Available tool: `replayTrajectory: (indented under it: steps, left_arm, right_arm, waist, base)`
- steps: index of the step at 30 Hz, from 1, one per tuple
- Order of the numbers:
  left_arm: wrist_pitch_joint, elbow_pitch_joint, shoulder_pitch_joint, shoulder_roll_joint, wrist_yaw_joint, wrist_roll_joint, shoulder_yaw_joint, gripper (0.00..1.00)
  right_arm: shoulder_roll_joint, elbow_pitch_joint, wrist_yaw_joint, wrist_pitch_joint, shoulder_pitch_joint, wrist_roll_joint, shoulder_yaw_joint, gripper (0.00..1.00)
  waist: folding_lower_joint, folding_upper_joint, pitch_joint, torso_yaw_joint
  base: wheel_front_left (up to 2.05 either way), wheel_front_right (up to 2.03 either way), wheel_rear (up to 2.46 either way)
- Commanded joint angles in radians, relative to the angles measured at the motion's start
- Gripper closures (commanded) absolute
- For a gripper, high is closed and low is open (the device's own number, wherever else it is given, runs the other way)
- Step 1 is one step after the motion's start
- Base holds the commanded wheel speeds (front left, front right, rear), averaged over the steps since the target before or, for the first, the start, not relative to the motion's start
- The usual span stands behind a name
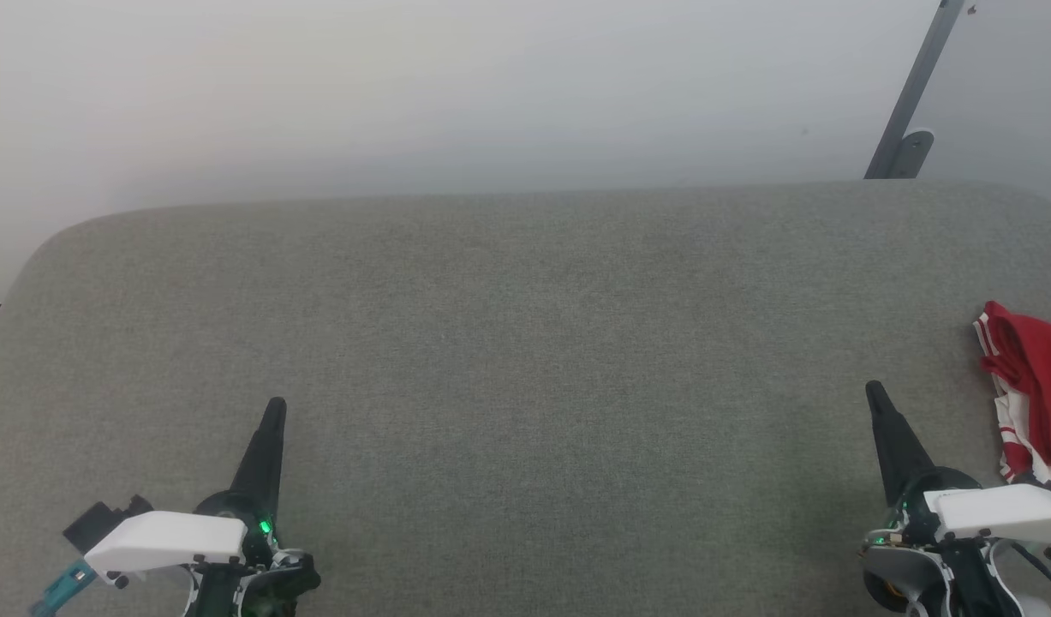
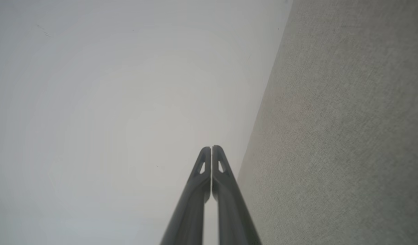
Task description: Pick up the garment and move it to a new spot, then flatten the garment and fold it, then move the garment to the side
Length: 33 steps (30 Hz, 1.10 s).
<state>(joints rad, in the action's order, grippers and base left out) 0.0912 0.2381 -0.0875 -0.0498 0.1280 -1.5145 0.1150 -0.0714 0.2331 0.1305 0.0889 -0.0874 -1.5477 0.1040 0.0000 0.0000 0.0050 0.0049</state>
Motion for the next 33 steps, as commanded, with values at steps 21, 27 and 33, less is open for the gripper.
replayTrajectory:
  steps: [21, 27, 33]
  left_arm:
    - [0.027, 0.008, -0.027, 0.000, 0.005, -0.100, -0.001, 1.00]
    - [0.027, 0.008, -0.027, -0.001, 0.005, -0.100, -0.001, 1.00]
    - [0.027, 0.008, -0.027, 0.000, 0.005, -0.100, -0.001, 1.00]
  right_arm:
    - [0.023, 0.014, 0.000, 0.025, -0.025, -0.071, 0.008, 1.00]
    - [0.023, 0.014, 0.000, 0.026, -0.025, -0.070, 0.009, 1.00]
    - [0.023, 0.014, 0.000, 0.026, -0.025, -0.069, 0.009, 1.00]
  waist:
    - [0.0000, 0.0000, -0.002, -0.005]
    - [0.0000, 0.0000, -0.002, -0.005]
    - [0.0000, 0.0000, -0.002, -0.005]
  base:
    - [0.00, 0.00, 0.00]
    - [0.00, 0.00, 0.00]
    - [0.00, 0.00, 0.00]
